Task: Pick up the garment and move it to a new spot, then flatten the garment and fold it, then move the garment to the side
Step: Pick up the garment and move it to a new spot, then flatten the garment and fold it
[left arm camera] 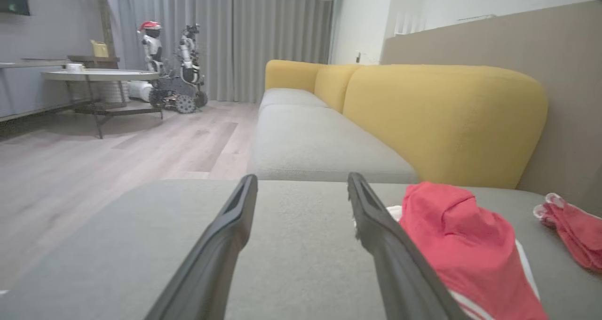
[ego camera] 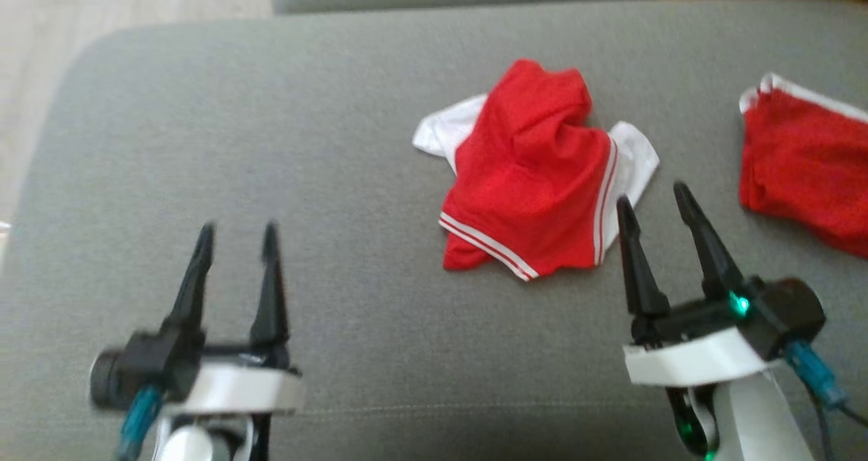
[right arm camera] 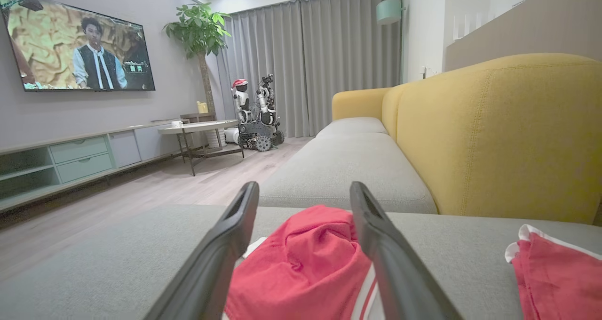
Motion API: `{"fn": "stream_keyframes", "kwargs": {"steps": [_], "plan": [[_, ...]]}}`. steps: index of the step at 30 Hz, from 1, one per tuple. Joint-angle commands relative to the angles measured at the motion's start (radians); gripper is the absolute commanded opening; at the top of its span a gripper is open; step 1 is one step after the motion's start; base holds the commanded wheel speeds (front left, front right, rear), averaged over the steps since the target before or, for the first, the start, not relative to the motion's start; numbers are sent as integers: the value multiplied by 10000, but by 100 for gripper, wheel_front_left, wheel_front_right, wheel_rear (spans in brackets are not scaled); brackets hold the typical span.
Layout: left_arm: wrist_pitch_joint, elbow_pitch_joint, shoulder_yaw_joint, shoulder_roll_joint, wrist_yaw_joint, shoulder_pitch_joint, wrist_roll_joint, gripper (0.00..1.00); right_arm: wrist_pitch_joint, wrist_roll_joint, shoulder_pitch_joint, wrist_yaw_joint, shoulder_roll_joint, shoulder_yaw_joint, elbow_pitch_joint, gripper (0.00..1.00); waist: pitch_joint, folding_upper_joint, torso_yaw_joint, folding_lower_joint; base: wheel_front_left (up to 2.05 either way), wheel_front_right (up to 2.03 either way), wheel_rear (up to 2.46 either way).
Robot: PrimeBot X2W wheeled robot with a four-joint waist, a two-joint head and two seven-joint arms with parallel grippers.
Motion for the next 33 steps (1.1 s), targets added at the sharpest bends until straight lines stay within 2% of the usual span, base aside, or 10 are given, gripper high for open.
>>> {"fn": "stream_keyframes", "kwargs": {"steps": [1, 5, 9, 20, 33], "plan": [[-50, -518, 547, -80, -20, -59, 139, 100, -44, 33, 27, 62, 45, 142, -311, 100, -577, -1, 433, 1, 0, 0, 0], [-50, -1042, 823, -205, -97, 982, 1081, 100, -44, 88, 638, 62, 45, -107, -486, 100, -914, -1, 584, 1, 0, 0, 0], [-50, -905, 709, -255, -267, 1546, 1615, 100, -44, 69, 1203, 62, 45, -280, -364, 100, -1050, -1, 694, 1, 0, 0, 0], [-51, -560, 653, -357, -498, 1735, 1850, 100, -44, -128, 1533, 62, 38, -261, -327, 100, -1140, -1, 692, 1, 0, 0, 0], [-51, -466, 490, -391, -520, 1749, 1991, 100, -44, -132, 1609, 62, 43, -292, -304, 100, -1215, -1, 633, 1, 0, 0, 0]]}}
